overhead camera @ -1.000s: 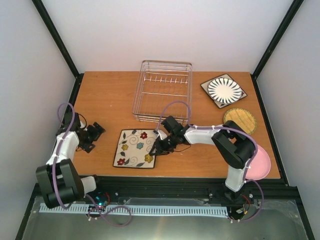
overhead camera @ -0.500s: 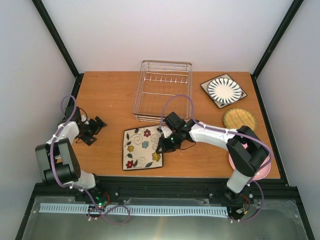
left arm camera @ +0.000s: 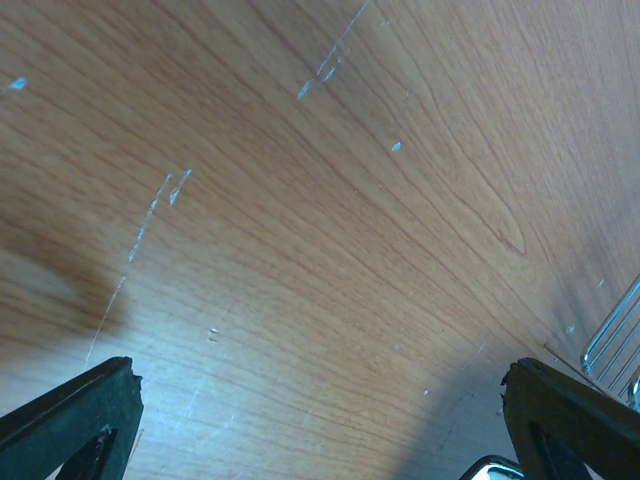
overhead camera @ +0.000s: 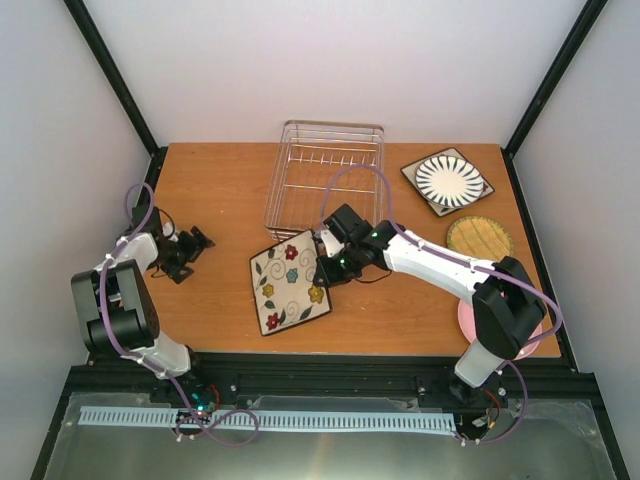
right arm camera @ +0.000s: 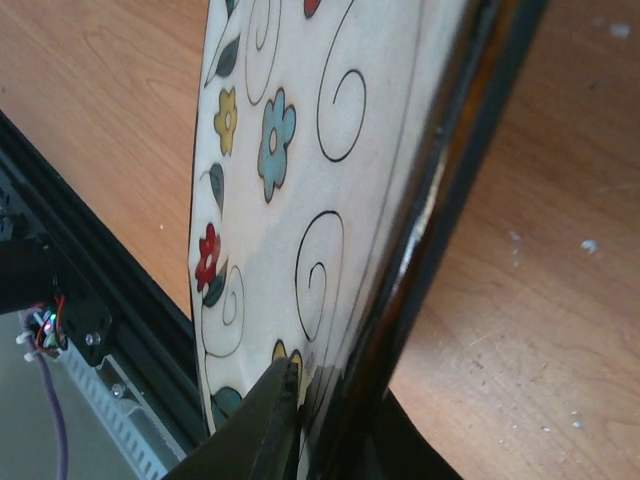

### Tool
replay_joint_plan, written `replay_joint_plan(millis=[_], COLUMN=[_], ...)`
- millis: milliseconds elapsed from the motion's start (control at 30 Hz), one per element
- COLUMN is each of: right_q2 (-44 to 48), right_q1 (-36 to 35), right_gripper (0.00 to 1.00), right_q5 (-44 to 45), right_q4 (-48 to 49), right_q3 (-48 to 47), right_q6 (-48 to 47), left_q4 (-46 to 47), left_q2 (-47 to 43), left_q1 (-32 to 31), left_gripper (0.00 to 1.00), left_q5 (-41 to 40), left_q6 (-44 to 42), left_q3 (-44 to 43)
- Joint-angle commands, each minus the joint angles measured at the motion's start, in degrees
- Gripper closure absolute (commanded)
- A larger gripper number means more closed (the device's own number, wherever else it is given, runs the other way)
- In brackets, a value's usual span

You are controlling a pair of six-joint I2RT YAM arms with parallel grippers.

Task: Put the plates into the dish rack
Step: Pick up the plate at the center of the board.

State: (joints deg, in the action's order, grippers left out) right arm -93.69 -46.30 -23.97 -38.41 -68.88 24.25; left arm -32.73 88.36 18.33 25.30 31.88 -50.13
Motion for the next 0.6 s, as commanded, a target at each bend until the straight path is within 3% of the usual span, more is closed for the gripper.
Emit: replay_joint_plan(millis=[0,567], right_q2=[2.6,4.0], right_q1=[-0.7,-2.5], right_gripper=[0.97,0.97], right_q5=[3.7,10.0], right_q4=[0.6,-2.5], right_q3=[-4.4,-12.6], right_q6=[-4.5,-7.4], left_q4=[0.9,1.0], left_q2=[1.4,2.6], left_q1=[0.3,0.3], left_gripper=[0.00,0.00], left_q5=[0.3,0.1], left_q6=[-2.0,-2.4], left_q3=[-2.6,-3.5])
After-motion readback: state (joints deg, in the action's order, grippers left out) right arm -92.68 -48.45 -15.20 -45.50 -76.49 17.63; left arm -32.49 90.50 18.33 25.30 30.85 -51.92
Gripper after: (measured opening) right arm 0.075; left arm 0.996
